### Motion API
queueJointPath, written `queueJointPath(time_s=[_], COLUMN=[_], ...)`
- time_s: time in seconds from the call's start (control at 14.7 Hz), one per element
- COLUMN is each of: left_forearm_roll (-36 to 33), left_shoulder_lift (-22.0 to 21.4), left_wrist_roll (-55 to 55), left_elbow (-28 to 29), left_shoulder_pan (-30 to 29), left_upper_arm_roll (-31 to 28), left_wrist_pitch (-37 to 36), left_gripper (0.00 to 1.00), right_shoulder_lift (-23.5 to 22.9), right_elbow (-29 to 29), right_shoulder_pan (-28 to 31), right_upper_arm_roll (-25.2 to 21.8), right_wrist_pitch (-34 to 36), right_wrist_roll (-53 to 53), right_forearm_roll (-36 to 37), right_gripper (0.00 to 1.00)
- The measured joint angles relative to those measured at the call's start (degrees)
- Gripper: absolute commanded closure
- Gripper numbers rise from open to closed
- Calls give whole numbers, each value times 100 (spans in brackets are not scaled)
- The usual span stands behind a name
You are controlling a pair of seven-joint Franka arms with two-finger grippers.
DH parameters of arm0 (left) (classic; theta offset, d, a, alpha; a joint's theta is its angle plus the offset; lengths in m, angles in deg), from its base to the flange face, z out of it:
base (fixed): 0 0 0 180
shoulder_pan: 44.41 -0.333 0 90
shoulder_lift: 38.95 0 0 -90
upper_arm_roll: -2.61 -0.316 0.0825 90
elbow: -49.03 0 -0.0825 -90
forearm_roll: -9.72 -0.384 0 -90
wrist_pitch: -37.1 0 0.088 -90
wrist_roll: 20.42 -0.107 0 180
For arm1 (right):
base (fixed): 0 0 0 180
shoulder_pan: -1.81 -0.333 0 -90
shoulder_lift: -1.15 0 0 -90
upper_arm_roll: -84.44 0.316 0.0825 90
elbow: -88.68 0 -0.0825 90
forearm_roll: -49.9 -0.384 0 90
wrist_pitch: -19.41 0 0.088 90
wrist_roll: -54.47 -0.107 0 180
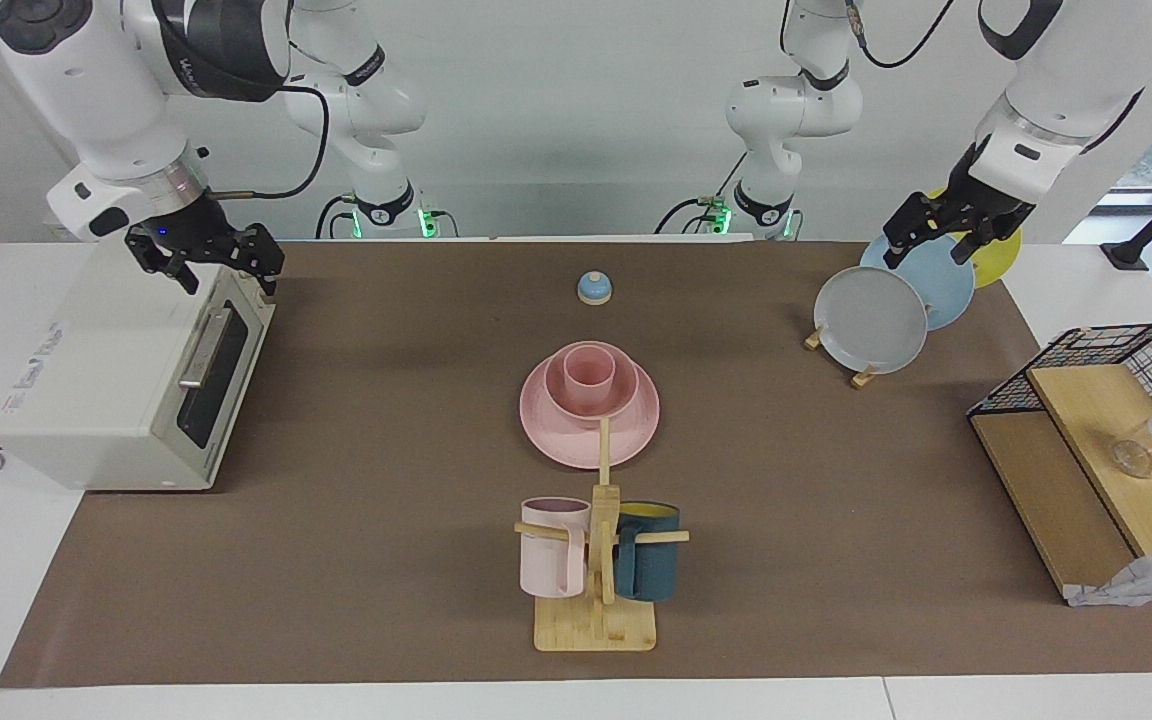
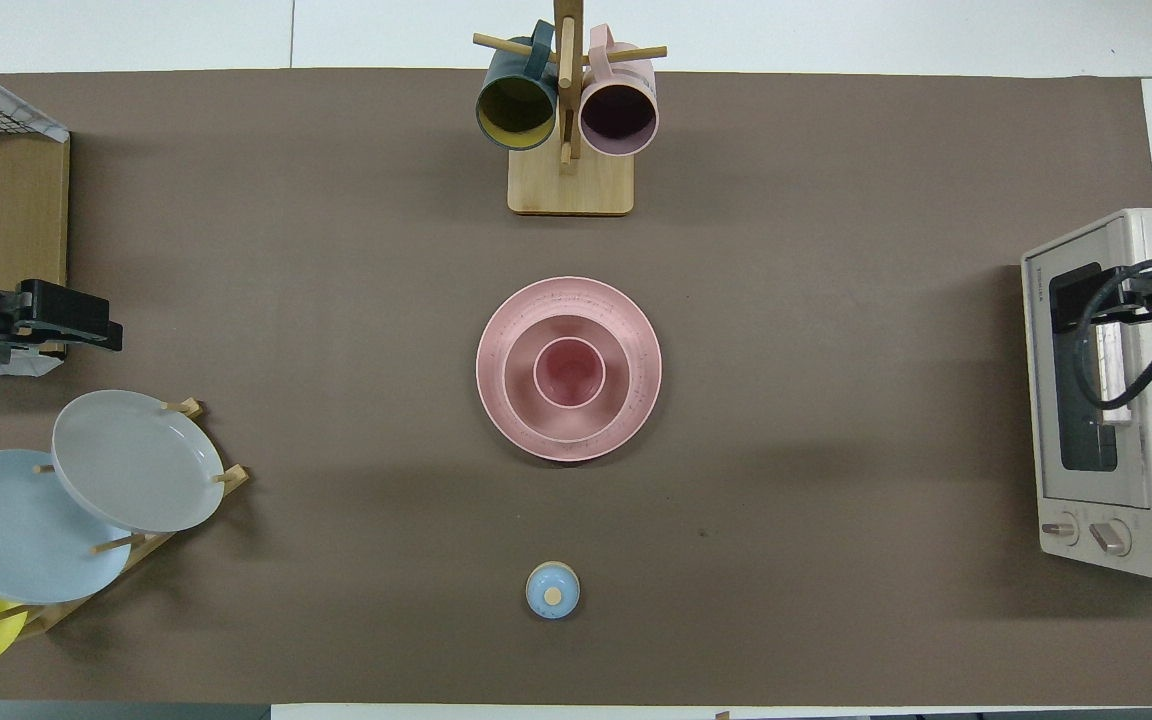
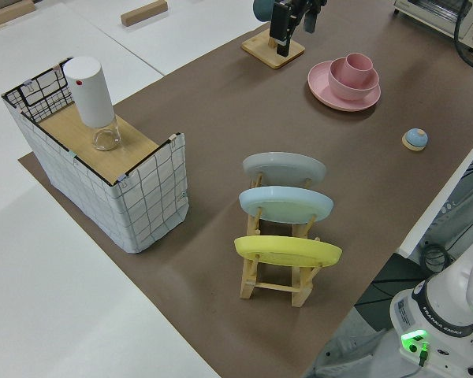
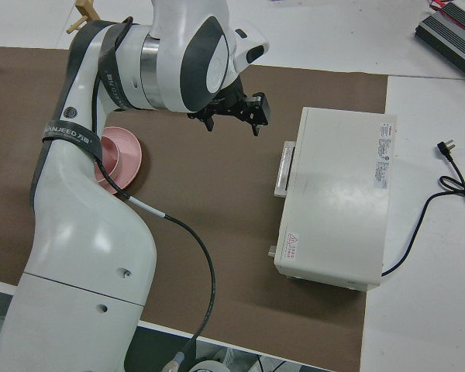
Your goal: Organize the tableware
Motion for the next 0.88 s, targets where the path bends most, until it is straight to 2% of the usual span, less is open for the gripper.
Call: queueJointPath(time_s=[0.34,0.88], left_forearm_roll=[-446,-483], left_shoulder_lift=[-43,-6], left_wrist_roll=[-129,-149], left_elbow=[-26,-91], left_shoulder_pan=[36,-70], left_upper_arm_roll=[36,120], left_wrist_pitch=[131,-20], left_gripper=[0,0], right_shoulder_lift=[0,0], right_elbow=[2,4], right_shoulder_pan=[0,0], right_upper_arm_roll=[6,8], right_wrist_pitch=[0,2], right_wrist_roll=[0,0], right_forearm_roll=[-2,-2], right_gripper=[0,0])
